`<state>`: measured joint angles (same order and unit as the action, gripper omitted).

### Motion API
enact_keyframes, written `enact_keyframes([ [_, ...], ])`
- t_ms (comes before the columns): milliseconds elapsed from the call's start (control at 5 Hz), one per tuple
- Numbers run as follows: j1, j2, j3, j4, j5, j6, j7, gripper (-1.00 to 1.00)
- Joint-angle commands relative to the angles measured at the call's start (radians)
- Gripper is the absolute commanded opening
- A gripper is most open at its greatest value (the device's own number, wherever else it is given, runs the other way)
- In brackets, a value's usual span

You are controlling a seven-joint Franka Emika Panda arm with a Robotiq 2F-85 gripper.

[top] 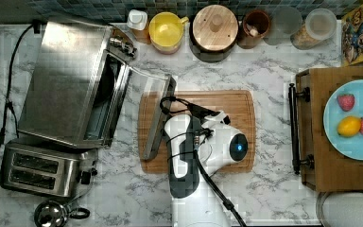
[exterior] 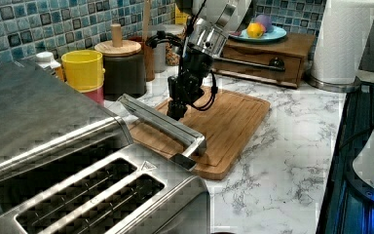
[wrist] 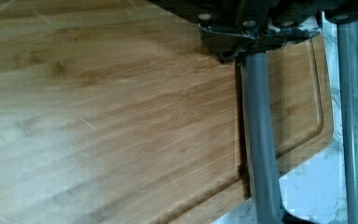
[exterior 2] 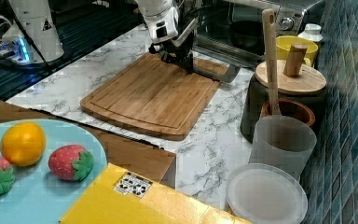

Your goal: Close the oven.

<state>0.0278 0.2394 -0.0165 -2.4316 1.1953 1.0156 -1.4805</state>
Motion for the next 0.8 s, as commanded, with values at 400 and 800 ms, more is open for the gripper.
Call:
enact_keyframes([
  [400,-0.021,-0.058,-0.011,0.171,-0.050,-0.251,0.090,-1.00],
  [800,0.024,-0.040,0.011,0.167,0.003,-0.204,0.094,-1.00],
])
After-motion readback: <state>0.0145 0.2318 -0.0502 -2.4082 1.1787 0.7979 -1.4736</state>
